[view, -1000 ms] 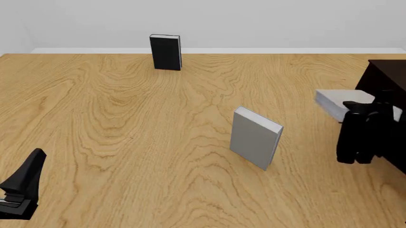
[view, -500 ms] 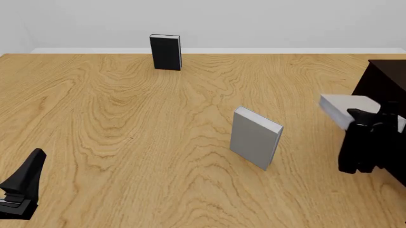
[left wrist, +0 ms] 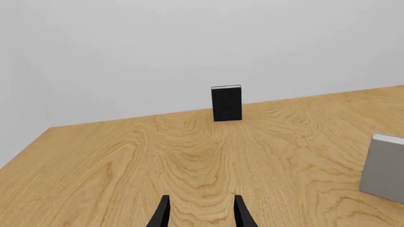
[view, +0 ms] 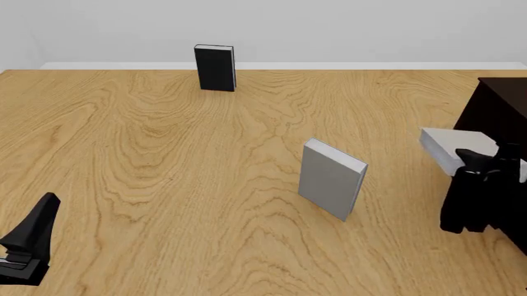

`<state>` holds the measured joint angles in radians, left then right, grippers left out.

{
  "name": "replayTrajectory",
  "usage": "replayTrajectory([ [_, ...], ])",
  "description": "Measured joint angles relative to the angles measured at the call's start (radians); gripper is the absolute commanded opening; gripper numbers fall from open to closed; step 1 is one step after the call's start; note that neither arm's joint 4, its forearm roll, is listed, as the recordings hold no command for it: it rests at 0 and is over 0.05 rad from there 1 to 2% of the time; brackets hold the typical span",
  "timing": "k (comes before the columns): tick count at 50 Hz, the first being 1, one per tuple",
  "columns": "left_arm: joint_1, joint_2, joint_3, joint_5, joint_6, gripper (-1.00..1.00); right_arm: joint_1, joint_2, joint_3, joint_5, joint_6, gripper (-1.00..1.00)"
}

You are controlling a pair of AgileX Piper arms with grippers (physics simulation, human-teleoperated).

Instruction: Pick up the book on the right and place it on the cabinet shelf.

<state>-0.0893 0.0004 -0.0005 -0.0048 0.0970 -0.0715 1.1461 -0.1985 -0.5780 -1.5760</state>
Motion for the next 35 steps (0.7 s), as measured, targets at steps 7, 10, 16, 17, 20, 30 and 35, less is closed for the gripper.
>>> replayTrajectory([
  [7, -0.001, 0.000, 0.000, 0.000, 0.001, 1.00, -0.017, 0.010, 0.008, -0.026, 0.005, -1.00],
  [10, -0.001, 0.000, 0.000, 0.000, 0.001, 1.00, -0.025, 0.013, 0.011, -0.033, 0.008, -1.00],
  [16, -0.001, 0.000, 0.000, -0.001, 0.001, 1.00, -0.041, 0.016, 0.019, -0.046, 0.014, -1.00],
  [17, -0.001, 0.000, 0.000, -0.001, 0.001, 1.00, -0.044, 0.015, 0.020, -0.047, 0.014, -1.00],
  [20, -0.001, 0.000, 0.000, -0.001, 0.001, 1.00, -0.054, 0.013, 0.023, -0.049, 0.017, -1.00],
  [30, -0.002, 0.000, 0.000, -0.001, 0.003, 1.00, -0.087, 0.016, 0.031, -0.056, 0.020, -1.00],
  [35, -0.003, 0.000, 0.000, 0.000, 0.005, 1.00, -0.103, 0.018, 0.033, -0.060, 0.020, -1.00],
])
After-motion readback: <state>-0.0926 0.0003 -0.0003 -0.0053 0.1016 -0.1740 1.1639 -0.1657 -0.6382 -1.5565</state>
